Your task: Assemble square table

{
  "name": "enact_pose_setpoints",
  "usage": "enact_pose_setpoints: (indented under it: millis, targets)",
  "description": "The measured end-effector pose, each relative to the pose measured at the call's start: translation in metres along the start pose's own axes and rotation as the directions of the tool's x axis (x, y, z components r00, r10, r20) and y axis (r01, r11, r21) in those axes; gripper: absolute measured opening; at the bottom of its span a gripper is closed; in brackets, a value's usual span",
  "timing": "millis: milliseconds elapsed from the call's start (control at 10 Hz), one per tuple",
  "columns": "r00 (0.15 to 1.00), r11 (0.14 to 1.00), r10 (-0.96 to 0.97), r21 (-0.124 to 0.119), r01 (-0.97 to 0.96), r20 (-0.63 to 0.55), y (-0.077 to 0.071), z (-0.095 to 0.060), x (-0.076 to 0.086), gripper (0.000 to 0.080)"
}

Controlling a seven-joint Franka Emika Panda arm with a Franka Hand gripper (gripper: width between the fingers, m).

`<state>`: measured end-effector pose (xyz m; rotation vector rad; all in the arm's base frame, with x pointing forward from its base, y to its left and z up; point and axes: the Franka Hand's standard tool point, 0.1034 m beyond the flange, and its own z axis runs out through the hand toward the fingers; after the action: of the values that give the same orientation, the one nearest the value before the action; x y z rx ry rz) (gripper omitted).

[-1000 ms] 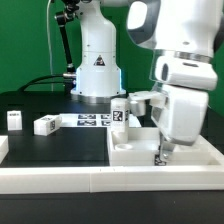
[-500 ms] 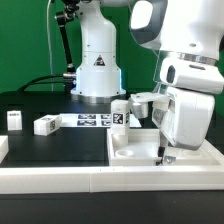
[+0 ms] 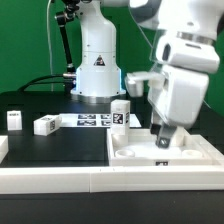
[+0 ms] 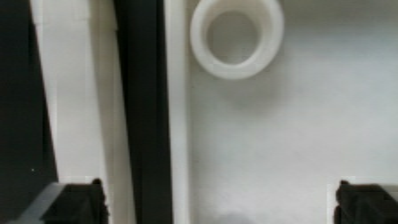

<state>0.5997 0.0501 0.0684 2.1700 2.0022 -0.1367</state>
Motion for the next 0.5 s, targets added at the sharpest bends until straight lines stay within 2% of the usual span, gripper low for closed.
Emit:
enact_pose_setpoints:
  millis: [200, 300, 500]
  targets:
    - [1.000, 1.000, 0.010, -0.001, -0.010, 0.002, -0.013, -0.017, -0.021, 0.0649]
    - [1.000, 1.000, 0.019, 0.017, -0.019, 0.004, -0.026, -0.017, -0.038, 0.0649]
    - [0.998, 0.998, 0.055, 0.029, -0.055, 0.005, -0.037, -0.017, -0.057, 0.0649]
